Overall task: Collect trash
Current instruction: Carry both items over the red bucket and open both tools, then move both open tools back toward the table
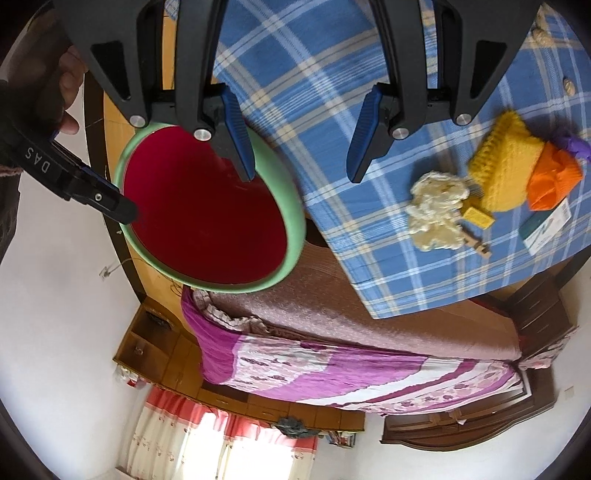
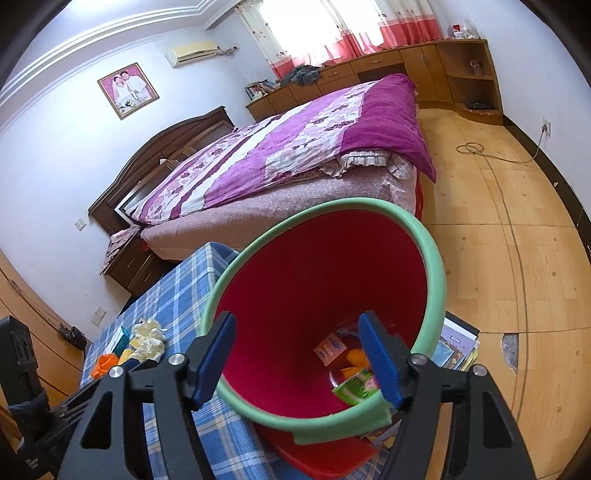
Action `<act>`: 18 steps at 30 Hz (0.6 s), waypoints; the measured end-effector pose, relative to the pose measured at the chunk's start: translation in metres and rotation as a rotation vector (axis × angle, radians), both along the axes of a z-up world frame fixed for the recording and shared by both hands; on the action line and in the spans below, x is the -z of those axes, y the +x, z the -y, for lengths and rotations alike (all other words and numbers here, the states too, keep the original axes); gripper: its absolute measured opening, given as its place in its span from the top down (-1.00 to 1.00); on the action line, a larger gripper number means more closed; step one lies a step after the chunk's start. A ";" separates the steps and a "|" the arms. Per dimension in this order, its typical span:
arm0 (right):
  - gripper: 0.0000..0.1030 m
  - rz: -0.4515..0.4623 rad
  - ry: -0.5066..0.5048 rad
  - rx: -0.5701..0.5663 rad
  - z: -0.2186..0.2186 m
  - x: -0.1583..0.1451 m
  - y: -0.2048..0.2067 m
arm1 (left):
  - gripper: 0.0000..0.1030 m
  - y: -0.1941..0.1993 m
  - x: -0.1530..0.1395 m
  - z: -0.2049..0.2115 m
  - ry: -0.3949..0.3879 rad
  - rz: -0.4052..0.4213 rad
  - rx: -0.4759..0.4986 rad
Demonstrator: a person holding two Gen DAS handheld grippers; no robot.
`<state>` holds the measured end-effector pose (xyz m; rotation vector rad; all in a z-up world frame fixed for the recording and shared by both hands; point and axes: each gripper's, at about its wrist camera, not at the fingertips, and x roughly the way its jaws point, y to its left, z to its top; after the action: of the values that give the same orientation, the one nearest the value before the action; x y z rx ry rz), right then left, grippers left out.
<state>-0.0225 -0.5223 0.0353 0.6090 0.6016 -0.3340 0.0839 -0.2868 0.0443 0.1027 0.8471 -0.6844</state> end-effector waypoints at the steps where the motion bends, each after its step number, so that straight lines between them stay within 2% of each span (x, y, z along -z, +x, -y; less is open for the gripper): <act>1: -0.39 0.001 -0.001 -0.001 -0.002 -0.001 -0.001 | -0.01 0.000 -0.002 -0.004 -0.004 0.002 -0.006; 18: -0.40 0.000 -0.013 -0.065 -0.055 -0.012 -0.003 | -0.01 0.001 -0.013 -0.089 -0.043 0.025 -0.164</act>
<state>-0.0253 -0.4677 0.0477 0.5756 0.6178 -0.2764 0.0847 -0.1977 0.0572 0.0029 0.8072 -0.5456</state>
